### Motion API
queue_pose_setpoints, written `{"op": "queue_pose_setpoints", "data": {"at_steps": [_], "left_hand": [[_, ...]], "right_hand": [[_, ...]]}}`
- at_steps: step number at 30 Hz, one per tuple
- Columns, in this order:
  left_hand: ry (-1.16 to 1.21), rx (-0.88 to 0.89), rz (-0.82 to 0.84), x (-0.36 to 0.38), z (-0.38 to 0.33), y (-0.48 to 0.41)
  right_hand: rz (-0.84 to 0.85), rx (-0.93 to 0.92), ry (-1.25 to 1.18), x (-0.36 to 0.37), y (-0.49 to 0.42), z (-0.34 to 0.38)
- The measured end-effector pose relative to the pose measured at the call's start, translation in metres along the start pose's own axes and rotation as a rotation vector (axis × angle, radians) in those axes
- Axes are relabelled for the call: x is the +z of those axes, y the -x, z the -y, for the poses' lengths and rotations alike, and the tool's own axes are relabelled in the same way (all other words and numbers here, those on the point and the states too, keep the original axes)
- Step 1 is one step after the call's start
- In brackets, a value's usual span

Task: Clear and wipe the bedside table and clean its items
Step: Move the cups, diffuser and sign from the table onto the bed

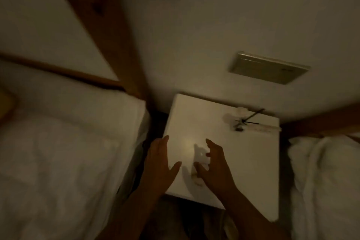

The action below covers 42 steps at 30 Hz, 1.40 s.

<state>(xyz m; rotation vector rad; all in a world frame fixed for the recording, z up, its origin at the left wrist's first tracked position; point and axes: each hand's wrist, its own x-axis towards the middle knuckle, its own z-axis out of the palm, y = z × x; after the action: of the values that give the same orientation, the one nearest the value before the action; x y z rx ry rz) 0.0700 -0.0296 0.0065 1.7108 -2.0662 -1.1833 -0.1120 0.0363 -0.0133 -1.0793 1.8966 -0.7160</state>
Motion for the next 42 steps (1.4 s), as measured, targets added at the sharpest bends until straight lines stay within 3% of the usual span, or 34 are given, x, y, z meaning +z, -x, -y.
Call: {"op": "queue_pose_setpoints", "data": {"at_steps": [7,13,17,20,27,32,42], "left_hand": [[-0.07,0.175,0.123,0.08,-0.076,-0.05],[-0.062,0.168,0.199,0.13,-0.109,-0.109],[-0.048,0.145,0.215,0.162,-0.116,-0.14],[0.016,0.145,0.194,0.182,-0.118,-0.154],[-0.013,0.279,0.157,0.212,-0.121,-0.168],[0.192,0.159,0.157,0.22,-0.123,-0.173],[0.177,0.267,0.146,0.214,-0.113,-0.178]], "right_hand": [[-0.157,0.146,0.158,-0.088,-0.019,-0.07],[-0.246,0.223,0.248,-0.13,-0.053,-0.112],[-0.36,0.18,0.29,-0.155,-0.078,-0.122],[-0.331,0.106,0.407,-0.168,-0.096,-0.123],[-0.513,-0.087,0.561,-0.18,-0.121,-0.118],[-0.259,-0.016,0.664,-0.187,-0.147,-0.129],[-0.176,0.033,0.67,-0.168,-0.153,-0.143]]}}
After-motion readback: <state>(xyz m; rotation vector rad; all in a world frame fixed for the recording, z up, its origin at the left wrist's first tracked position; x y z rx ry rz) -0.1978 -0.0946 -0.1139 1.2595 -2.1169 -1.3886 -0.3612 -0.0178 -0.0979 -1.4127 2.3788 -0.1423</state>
